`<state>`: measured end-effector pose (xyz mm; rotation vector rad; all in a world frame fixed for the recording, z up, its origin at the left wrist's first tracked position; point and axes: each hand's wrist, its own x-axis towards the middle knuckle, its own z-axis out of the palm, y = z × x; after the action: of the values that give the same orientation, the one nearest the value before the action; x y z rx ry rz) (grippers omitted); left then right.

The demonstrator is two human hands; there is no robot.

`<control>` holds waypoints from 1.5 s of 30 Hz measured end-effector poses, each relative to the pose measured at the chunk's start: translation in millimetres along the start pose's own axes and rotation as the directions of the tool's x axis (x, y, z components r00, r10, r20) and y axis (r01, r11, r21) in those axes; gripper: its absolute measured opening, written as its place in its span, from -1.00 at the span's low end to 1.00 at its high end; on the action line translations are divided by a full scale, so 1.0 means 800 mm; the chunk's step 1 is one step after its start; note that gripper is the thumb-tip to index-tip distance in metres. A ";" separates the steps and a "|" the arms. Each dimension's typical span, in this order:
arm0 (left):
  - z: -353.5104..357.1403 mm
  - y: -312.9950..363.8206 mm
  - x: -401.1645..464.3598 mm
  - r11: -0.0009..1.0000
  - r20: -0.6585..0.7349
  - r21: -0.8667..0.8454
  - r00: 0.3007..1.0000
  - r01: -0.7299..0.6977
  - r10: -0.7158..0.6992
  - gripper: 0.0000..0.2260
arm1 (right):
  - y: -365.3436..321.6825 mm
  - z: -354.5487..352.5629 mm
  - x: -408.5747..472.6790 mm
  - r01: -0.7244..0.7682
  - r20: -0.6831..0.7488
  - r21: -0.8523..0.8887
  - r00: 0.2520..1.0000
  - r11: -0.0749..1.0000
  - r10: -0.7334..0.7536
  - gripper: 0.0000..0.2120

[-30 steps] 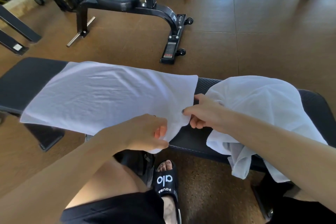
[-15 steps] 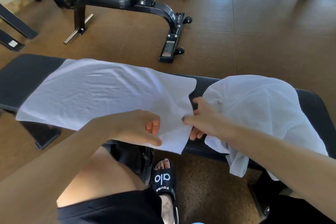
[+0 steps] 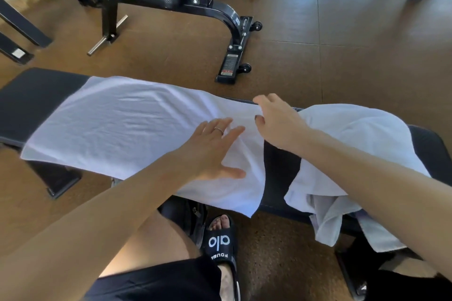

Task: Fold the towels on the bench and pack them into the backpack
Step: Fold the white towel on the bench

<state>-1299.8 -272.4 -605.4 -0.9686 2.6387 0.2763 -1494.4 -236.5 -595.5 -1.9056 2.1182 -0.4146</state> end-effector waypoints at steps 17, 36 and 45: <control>0.016 -0.027 0.030 0.989 0.033 -0.108 0.995 0.098 -0.095 0.03 | 0.047 0.042 0.038 0.002 0.131 -0.273 0.991 0.962 0.035 -0.49; 0.013 0.001 0.036 0.994 0.056 -0.076 0.996 0.078 -0.074 0.09 | 0.073 0.022 0.095 -0.263 0.118 0.123 0.961 0.957 0.249 -0.80; 0.023 0.025 0.039 0.999 0.034 -0.027 0.999 0.028 -0.027 -0.01 | 0.082 0.030 0.097 -0.205 -0.072 0.190 0.972 0.960 0.222 -0.81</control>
<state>-1331.5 -270.4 -632.2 -0.9989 2.5956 0.3207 -1553.4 -308.2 -642.9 -1.5667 2.2300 -0.6353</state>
